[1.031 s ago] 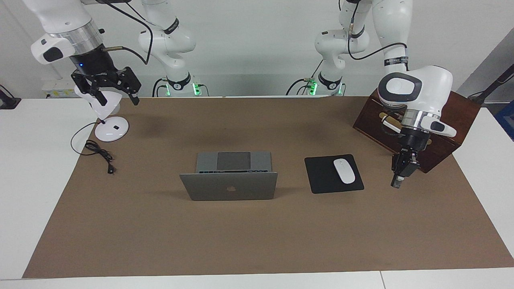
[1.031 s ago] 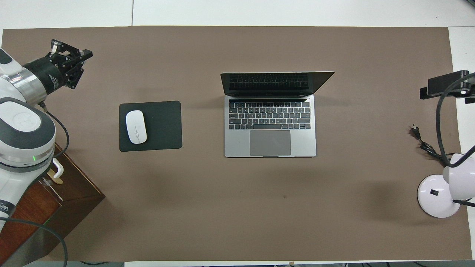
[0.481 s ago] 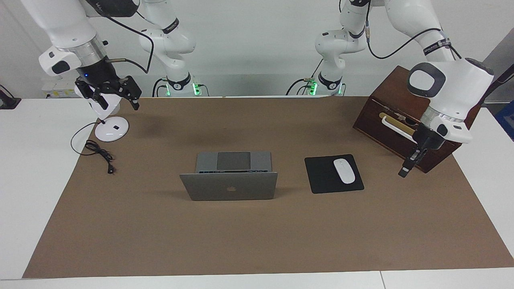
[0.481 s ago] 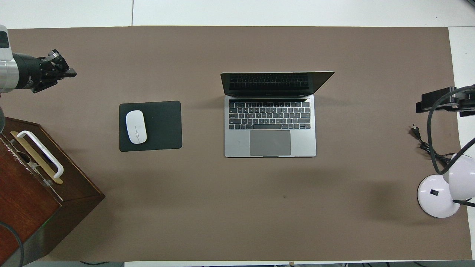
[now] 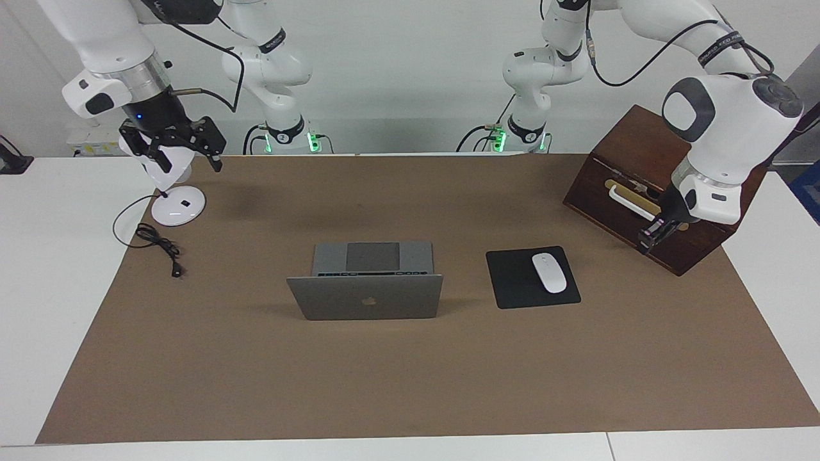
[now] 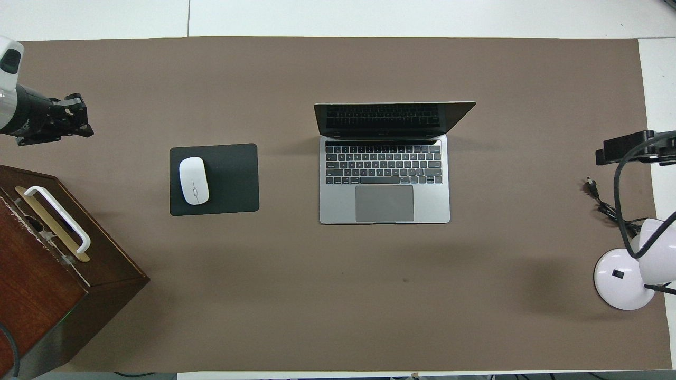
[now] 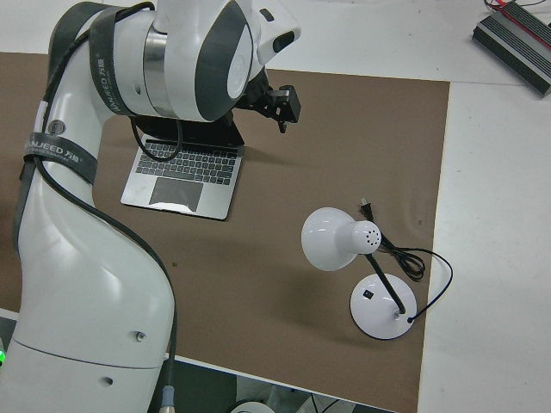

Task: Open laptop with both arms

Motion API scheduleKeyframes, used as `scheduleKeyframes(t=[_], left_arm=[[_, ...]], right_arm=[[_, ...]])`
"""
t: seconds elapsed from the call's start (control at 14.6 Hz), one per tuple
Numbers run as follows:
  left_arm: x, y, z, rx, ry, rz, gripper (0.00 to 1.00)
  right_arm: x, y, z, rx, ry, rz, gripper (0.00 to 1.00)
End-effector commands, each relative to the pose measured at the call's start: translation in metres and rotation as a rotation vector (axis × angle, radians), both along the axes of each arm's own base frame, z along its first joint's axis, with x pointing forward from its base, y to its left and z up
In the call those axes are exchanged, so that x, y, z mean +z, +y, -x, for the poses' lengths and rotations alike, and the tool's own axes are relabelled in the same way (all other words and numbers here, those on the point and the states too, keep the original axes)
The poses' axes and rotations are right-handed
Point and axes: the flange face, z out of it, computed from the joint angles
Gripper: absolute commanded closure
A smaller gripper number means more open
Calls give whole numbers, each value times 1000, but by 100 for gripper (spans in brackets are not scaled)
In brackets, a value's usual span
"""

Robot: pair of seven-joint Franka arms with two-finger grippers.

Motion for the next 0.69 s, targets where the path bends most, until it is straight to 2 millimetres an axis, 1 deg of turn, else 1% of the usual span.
scheduleKeyframes(t=[0.0,0.21,0.27,0.34,0.41,0.48,0.55,0.62], left_arm=[[30,-9,22,-47,59,-19,100],[52,-15,68,-62,144,-21,100],[56,-15,76,-63,150,-21,100],[51,-20,79,-72,163,-21,100],[48,-23,81,-73,166,-20,92],[48,-26,83,-76,169,-18,79],[49,-33,88,-92,172,-20,55],[48,-36,93,-98,172,-21,41]], right_arm=[[0,-5,6,58,-19,40,0],[-2,-4,7,55,-6,39,0],[-2,-3,7,54,-4,39,0],[-2,-4,8,54,0,38,0],[-5,-4,10,54,17,37,0],[-7,-4,11,53,31,35,0],[-5,-5,13,51,34,37,0],[-6,-5,15,50,48,34,0]])
